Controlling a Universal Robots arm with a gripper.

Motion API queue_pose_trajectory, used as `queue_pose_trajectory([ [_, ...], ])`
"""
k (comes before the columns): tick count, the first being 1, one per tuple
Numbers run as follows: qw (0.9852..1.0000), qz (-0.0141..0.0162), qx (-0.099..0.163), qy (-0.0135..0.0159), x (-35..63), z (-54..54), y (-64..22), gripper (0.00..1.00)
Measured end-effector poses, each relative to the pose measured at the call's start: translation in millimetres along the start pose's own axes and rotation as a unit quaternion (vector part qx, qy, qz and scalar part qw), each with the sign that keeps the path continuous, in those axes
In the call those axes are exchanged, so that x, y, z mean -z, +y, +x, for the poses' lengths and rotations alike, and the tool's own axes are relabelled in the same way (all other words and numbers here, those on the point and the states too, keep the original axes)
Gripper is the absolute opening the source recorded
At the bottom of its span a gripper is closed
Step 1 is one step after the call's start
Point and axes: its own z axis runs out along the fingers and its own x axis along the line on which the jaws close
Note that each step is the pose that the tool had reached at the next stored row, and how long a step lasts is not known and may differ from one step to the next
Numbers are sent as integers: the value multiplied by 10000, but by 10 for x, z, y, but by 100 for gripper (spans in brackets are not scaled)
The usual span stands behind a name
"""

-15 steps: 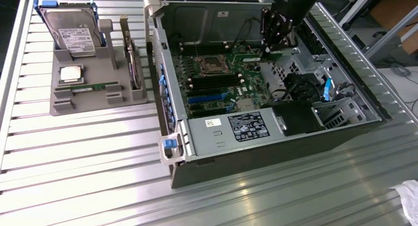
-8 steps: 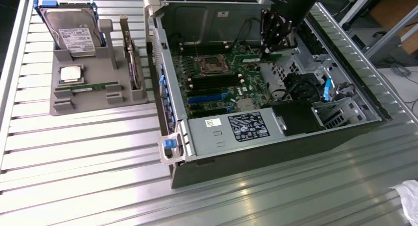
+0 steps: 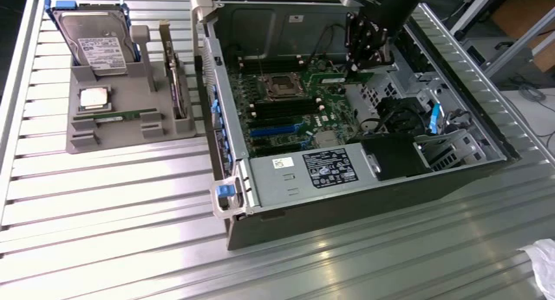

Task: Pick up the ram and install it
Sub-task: 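Insert the ram into the slot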

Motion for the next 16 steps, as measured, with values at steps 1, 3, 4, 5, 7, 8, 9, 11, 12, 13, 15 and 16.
queue_pose_trajectory([
  [1,10000,0,0,0,-2,0,0,12],
  [3,10000,0,0,0,-7,0,0,12],
  [4,10000,0,0,0,-9,0,0,12],
  [5,10000,0,0,0,-12,0,0,12],
  [7,10000,0,0,0,-17,0,0,12],
  [8,10000,0,0,1,-19,0,0,12],
  [9,10000,0,0,0,-24,0,0,12],
  [11,10000,0,0,0,-29,-1,-1,12],
  [12,10000,0,0,0,-33,-1,-1,12],
  [13,10000,0,0,0,-36,-1,-1,12],
  [15,10000,0,0,0,-46,-1,-1,12],
  [16,10000,0,0,0,-51,-1,-1,12],
])
